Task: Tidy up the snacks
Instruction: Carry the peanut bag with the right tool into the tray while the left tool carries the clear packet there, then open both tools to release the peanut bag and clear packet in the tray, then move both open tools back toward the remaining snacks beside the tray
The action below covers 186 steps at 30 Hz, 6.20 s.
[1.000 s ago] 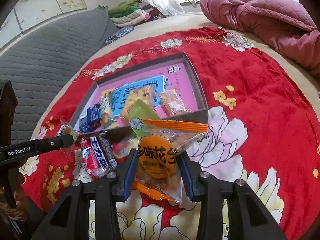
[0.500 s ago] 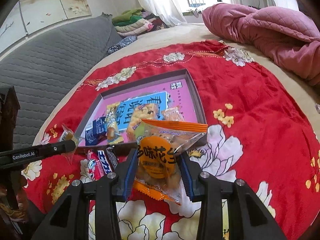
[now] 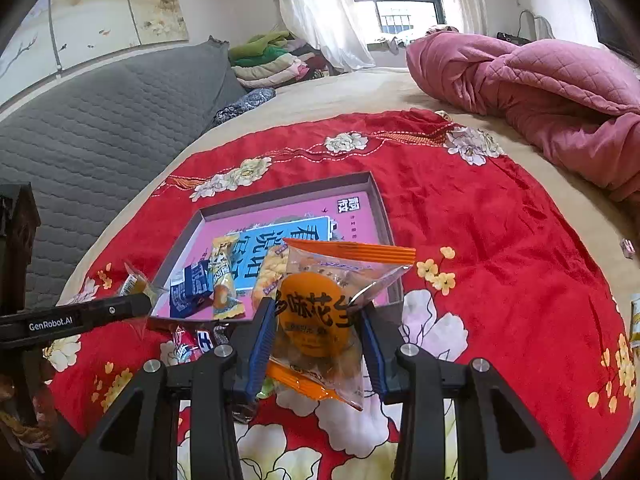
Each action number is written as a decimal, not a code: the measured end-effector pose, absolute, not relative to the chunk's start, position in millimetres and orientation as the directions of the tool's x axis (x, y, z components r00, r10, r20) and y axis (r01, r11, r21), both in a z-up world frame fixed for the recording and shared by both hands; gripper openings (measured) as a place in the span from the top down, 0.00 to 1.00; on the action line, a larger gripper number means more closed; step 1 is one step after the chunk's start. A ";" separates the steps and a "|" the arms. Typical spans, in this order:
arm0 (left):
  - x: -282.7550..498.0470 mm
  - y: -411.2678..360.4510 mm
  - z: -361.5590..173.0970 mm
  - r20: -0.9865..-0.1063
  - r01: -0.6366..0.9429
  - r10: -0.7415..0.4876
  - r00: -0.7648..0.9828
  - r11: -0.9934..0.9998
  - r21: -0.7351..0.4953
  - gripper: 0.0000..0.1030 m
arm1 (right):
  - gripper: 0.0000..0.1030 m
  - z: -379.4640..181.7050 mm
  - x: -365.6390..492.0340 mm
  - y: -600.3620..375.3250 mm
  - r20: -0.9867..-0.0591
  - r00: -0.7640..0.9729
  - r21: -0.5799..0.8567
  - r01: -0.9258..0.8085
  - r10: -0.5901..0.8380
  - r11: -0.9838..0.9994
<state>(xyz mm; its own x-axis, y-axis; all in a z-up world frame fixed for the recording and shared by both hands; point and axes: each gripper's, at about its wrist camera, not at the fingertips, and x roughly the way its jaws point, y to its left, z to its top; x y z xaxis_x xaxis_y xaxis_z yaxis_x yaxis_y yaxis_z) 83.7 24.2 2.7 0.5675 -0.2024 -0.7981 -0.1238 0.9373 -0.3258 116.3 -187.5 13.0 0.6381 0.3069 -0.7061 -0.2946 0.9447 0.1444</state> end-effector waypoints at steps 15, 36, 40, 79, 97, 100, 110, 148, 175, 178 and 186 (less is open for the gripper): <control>99.0 23.1 15.0 -0.773 -0.114 -0.207 0.599 0.934 -0.338 0.78 | 0.60 26.5 129.1 -171.5 -0.680 0.658 0.130 -0.324 0.322 0.937; 123.6 32.8 15.4 -0.759 -0.134 -0.210 0.617 0.922 -0.364 0.78 | 0.60 30.8 152.7 -171.0 -0.663 0.679 0.144 -0.298 0.316 0.943; 129.0 38.9 8.8 -0.764 -0.150 -0.206 0.611 0.918 -0.367 0.78 | 0.60 29.4 158.0 -171.4 -0.662 0.680 0.146 -0.294 0.314 0.945; 154.9 43.1 -49.1 -0.814 -0.160 -0.249 0.525 0.910 -0.382 0.78 | 0.60 -17.0 197.4 -168.9 -0.736 0.623 0.133 -0.250 0.265 0.959; 155.6 45.8 -50.5 -0.817 -0.166 -0.257 0.517 0.906 -0.390 0.77 | 0.59 -30.6 196.6 -159.7 -0.774 0.570 0.129 -0.281 0.274 0.951; 155.9 46.4 -50.3 -0.816 -0.168 -0.259 0.516 0.904 -0.393 0.77 | 0.58 -29.1 197.0 -160.8 -0.771 0.571 0.144 -0.277 0.284 0.950; 155.9 45.5 -47.7 -0.811 -0.162 -0.259 0.524 0.905 -0.393 0.75 | 0.58 -25.4 196.0 -162.7 -0.764 0.583 0.139 -0.272 0.278 0.952; 147.9 55.7 -20.9 -0.777 -0.168 -0.247 0.579 0.897 -0.410 0.44 | 0.43 -10.3 191.4 -169.3 -0.738 0.612 0.147 -0.263 0.282 0.954; 121.8 51.9 4.7 -0.785 -0.168 -0.184 0.592 0.924 -0.343 0.37 | 0.32 -3.0 163.2 -177.7 -0.736 0.602 0.178 -0.271 0.311 0.946; 117.5 52.2 6.3 -0.787 -0.172 -0.177 0.591 0.926 -0.337 0.37 | 0.31 -1.2 159.2 -177.1 -0.735 0.599 0.183 -0.277 0.318 0.943; 104.7 50.7 7.6 -0.797 -0.176 -0.167 0.580 0.930 -0.323 0.37 | 0.31 3.3 144.7 -172.3 -0.734 0.589 0.183 -0.307 0.337 0.934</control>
<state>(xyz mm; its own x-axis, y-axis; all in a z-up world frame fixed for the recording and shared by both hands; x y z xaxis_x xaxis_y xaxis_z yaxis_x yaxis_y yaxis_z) 104.7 50.7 7.6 0.5804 -0.1673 -0.7970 -0.1758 0.9298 -0.3233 144.7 -172.3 3.3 0.5893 0.3373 -0.7342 -0.3071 0.9340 0.1826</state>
